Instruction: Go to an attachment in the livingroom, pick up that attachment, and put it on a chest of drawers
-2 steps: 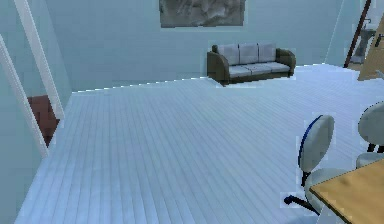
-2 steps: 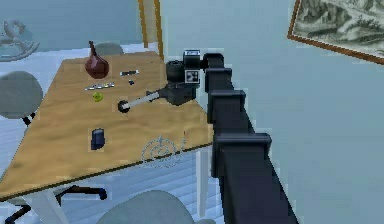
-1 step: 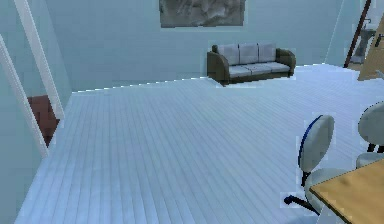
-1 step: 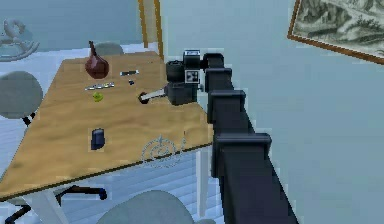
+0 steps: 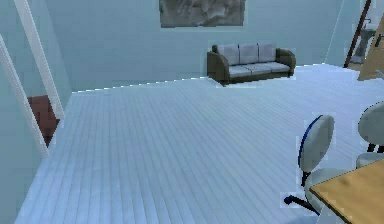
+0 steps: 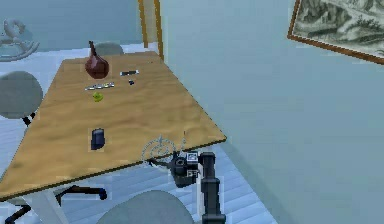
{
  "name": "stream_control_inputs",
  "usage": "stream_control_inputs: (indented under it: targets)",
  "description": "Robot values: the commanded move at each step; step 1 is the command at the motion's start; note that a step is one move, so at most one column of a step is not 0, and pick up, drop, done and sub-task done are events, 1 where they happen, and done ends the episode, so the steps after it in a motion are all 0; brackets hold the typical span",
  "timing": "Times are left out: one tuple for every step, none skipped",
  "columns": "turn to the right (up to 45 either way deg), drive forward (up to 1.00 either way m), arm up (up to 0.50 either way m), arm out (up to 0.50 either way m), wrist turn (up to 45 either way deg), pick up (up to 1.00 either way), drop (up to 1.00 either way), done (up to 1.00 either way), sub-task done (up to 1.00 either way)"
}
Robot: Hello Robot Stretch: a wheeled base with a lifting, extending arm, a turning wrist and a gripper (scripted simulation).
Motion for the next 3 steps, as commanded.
stream_control_inputs:
  targets:
    - [0.0,0.00,0.00,0.00,0.0,1.00,0.00,0.00,0.00]
    - [0.0,0.00,0.10,0.00,0.0,0.00,0.00,0.00,0.00]
    - [0.0,0.00,0.20,0.00,0.0,0.00,0.00,0.00,0.00]
